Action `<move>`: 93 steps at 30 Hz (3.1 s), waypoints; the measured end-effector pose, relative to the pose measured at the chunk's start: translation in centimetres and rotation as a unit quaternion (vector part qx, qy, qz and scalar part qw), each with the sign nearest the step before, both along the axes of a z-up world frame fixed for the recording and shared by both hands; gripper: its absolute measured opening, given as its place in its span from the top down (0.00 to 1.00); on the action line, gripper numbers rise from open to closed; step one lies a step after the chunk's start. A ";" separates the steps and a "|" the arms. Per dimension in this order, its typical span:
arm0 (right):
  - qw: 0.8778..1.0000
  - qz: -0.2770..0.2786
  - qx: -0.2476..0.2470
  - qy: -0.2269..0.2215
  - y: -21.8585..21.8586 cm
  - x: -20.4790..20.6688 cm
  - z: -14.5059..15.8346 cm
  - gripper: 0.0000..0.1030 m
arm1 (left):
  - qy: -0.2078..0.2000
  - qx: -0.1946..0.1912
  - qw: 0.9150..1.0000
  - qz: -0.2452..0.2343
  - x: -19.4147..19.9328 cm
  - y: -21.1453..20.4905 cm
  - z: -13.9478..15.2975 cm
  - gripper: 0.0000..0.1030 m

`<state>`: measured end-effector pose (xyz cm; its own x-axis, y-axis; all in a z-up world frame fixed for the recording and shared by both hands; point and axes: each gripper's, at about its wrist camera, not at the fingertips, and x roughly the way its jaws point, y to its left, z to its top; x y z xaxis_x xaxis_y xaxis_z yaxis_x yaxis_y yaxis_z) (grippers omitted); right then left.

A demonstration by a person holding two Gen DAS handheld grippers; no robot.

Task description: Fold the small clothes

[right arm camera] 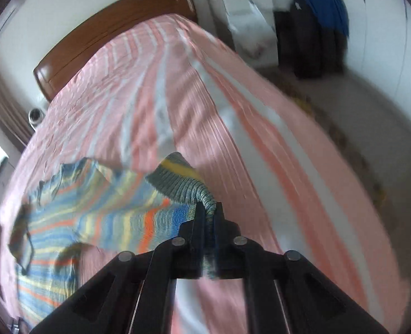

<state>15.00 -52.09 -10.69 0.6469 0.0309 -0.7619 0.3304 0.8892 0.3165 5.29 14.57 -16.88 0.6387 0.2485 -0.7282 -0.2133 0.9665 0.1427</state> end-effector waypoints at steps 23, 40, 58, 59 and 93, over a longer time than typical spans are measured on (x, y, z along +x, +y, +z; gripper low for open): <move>0.995 0.041 0.087 -0.012 1.3 -0.6 -2.1 0.57 | 0.000 0.004 0.998 -0.067 -1.1 -2.5 5.5 0.11; 0.990 0.114 -0.042 -0.066 13.1 -15.1 -1.8 0.64 | 0.143 0.061 0.926 -0.345 19.4 -16.2 0.1 0.23; 0.987 0.127 -0.061 -0.075 15.2 -16.3 -4.8 0.64 | 0.071 -0.068 0.984 0.147 22.8 13.7 2.5 0.92; 0.987 0.127 -0.062 -0.072 15.3 -16.2 -4.9 0.63 | 0.078 -0.073 0.983 0.148 22.8 13.9 1.8 0.92; 0.950 0.308 0.027 0.050 23.7 -18.8 -4.5 0.95 | 0.174 -0.164 0.951 -0.198 -2.0 0.3 0.4 1.00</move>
<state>-3.76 -28.35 -15.20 0.4186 0.4211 -0.8047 -0.2161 0.9068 0.3621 3.26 14.82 -16.44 0.3409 -0.2375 -0.9096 0.1807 0.9661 -0.1845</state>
